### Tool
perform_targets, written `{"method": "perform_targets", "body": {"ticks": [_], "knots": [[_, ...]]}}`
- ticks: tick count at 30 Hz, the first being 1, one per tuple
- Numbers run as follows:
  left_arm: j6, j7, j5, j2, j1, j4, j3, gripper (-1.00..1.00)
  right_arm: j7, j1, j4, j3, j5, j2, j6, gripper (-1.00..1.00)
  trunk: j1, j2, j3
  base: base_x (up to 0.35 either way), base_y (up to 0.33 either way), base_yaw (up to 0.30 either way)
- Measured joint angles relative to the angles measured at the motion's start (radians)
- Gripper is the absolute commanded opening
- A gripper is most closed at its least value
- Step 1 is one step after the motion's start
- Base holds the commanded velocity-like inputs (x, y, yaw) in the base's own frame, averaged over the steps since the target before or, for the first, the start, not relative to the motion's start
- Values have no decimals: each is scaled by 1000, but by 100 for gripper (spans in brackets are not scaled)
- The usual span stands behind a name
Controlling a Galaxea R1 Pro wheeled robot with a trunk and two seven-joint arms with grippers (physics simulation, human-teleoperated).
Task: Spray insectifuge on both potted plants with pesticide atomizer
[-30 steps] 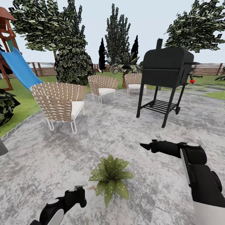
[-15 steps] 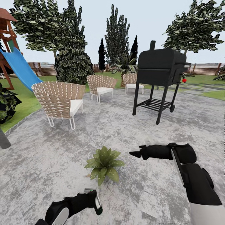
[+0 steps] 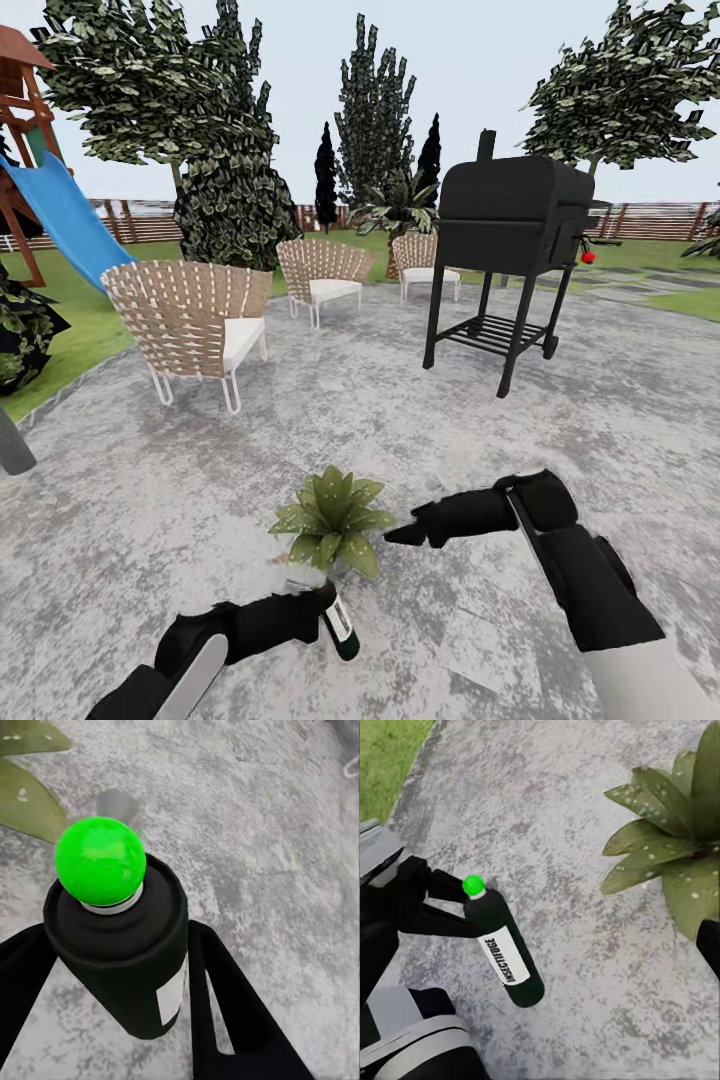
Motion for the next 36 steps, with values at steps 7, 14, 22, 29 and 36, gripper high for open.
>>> {"method": "perform_targets", "body": {"ticks": [7, 14, 22, 29, 36], "knots": [[60, -516, -25, 1, -111, 248, 3, -100, -5, 1, 19, 81, 0, 0, -34, 100, 0, 0, 0, 0, 0, 0], [57, -561, -25, 2, -126, 284, 1, -100, -17, 8, 19, 81, 3, -1, -56, 100, 0, 0, 0, 0, 0, 0], [42, -564, -22, -8, -126, 283, 1, -100, -51, 10, 48, 115, 106, 1, -55, -100, 0, 0, 0, 0, 0, 0], [22, -562, -21, -27, -126, 270, -1, -100, -58, 9, 81, 122, 123, 3, -55, -100, 0, 0, 0, 0, 0, 0], [21, -553, -25, -69, -126, 269, -2, -100, -58, 9, 82, 125, 123, 18, -56, -100, 0, 0, 0, 0, 0, 0]]}}
